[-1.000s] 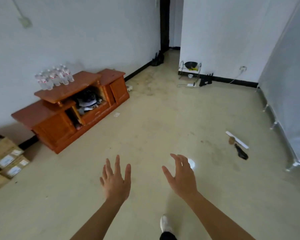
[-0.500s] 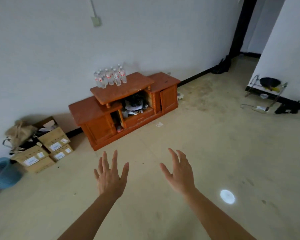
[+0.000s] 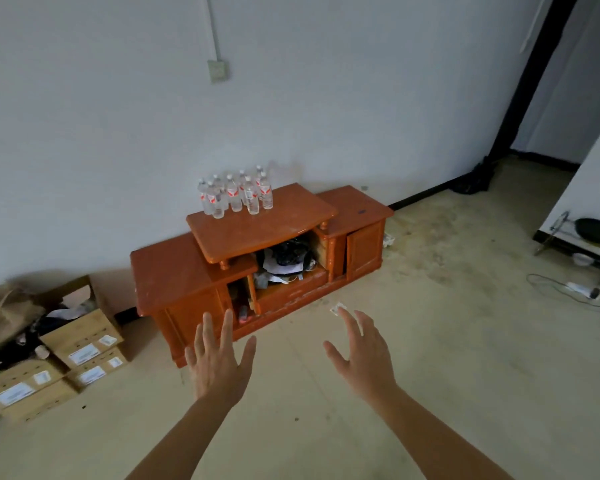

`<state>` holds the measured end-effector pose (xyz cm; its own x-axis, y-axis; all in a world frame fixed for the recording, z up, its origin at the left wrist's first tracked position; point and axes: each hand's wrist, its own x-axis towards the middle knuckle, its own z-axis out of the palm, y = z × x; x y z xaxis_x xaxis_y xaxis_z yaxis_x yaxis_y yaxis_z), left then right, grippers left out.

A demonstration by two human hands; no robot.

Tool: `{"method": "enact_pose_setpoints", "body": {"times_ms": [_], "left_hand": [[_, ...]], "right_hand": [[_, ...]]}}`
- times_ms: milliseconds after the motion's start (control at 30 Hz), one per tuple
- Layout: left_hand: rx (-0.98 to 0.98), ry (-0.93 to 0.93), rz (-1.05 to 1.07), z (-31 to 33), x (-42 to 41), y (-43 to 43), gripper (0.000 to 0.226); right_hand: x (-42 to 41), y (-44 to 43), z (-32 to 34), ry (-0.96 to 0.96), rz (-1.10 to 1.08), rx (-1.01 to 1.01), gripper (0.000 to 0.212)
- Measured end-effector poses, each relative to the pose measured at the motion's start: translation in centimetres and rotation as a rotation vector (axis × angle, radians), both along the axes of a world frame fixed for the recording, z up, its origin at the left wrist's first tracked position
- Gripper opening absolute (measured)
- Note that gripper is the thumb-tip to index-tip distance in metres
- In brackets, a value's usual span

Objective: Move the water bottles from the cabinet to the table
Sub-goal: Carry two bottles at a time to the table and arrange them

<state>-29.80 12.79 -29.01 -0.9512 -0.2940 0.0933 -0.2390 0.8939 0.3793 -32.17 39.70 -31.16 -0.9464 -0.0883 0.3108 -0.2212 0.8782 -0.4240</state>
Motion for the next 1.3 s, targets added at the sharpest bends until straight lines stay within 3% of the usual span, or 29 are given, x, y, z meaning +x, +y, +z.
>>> {"method": "enact_pose_setpoints", "body": {"times_ms": [300,567,767,1067,1300], "left_hand": [[0.023,-0.042,-0.049,-1.5,-22.9,1.9,0.081],[0.035,-0.047,0.068,-1.8,-44.5,2.6,0.088],[0.033,-0.064,0.164,-0.5,-56.5,-0.4,0.083],[0.1,-0.133,0.156,-4.6,-75.5,-8.0,0.085],[0.152,-0.219,0.166,-7.9,-90.1,-14.8,0.086]], "right_hand": [[-21.1,1.3,-2.2,-0.037,-0.015,-0.076,0.075],[-47.5,0.8,-3.7,-0.074,0.098,-0.13,0.076],[-62.5,-3.2,-2.1,-0.126,0.167,-0.17,0.077],[-80.1,-9.9,-4.3,-0.178,0.186,-0.114,0.08],[-93.7,-16.2,-6.0,-0.276,0.17,-0.18,0.086]]}}
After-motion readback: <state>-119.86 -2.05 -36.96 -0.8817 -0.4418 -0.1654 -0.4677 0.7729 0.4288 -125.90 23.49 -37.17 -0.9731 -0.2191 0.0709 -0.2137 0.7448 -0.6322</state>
